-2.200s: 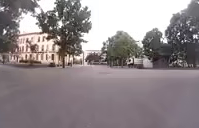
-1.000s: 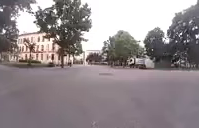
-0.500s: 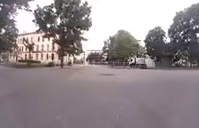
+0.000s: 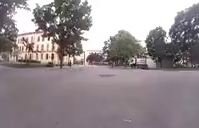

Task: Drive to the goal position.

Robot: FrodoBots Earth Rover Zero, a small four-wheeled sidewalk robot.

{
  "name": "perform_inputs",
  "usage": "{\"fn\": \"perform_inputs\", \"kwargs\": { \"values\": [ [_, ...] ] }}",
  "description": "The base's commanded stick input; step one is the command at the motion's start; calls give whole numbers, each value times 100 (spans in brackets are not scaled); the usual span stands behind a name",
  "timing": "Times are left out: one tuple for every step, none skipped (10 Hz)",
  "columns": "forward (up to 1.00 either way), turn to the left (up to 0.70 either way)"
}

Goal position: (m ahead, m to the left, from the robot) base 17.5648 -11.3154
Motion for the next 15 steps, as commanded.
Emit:
{"fn": "perform_inputs", "kwargs": {
  "values": [
    [60, 0],
    [60, 0],
    [60, 0],
    [60, 0],
    [60, 0],
    [60, 0],
    [60, 0],
    [60, 0],
    [60, 0],
    [60, 0],
    [60, 0],
    [60, 0],
    [60, 0],
    [60, 0],
    [60, 0]
  ]
}}
